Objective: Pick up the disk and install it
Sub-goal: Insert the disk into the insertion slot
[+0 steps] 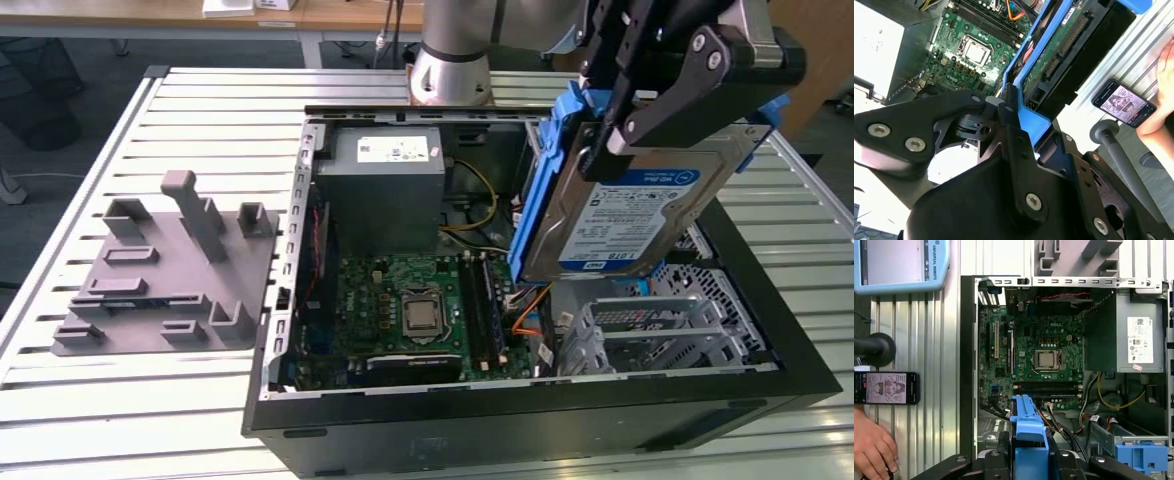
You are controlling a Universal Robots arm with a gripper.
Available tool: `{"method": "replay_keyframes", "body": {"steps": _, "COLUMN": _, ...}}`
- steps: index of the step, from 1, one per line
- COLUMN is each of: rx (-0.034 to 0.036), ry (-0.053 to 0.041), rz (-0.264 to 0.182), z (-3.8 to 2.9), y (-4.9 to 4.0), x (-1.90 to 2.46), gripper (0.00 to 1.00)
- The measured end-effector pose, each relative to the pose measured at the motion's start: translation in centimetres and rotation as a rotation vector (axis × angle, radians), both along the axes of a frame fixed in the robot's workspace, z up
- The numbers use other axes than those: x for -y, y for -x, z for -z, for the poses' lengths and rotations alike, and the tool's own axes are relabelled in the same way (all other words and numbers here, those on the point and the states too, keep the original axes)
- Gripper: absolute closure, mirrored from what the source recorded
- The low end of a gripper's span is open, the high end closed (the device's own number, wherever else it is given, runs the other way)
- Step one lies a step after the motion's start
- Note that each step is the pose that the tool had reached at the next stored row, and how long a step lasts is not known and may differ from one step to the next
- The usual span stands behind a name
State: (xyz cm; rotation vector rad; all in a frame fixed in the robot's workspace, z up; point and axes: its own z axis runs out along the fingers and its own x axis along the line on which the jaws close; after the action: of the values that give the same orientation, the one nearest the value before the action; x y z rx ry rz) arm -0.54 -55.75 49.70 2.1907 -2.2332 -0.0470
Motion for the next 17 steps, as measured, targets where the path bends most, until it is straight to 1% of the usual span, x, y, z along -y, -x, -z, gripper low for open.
{"method": "replay_keyframes", "body": {"steps": 5, "rx": 0.0005, "ry": -0.0001, "rz": 0.000, "z": 0.06, "y": 0.00, "x": 0.05, "gripper": 0.64}}
{"method": "replay_keyframes", "body": {"steps": 7, "rx": 0.0015, "ry": -0.0003, "rz": -0.002, "z": 0.18, "y": 0.00, "x": 0.16, "gripper": 0.64}}
{"method": "replay_keyframes", "body": {"steps": 10, "rx": 0.0021, "ry": 0.0000, "rz": -0.007, "z": 0.44, "y": -0.12, "x": 0.17, "gripper": 0.64}}
{"method": "replay_keyframes", "body": {"steps": 13, "rx": 0.0021, "ry": -0.0001, "rz": -0.008, "z": 0.82, "y": -0.70, "x": 0.17, "gripper": 0.64}}
{"method": "replay_keyframes", "body": {"steps": 17, "rx": 0.0021, "ry": 0.0001, "rz": -0.008, "z": 1.37, "y": -1.89, "x": 0.18, "gripper": 0.64}}
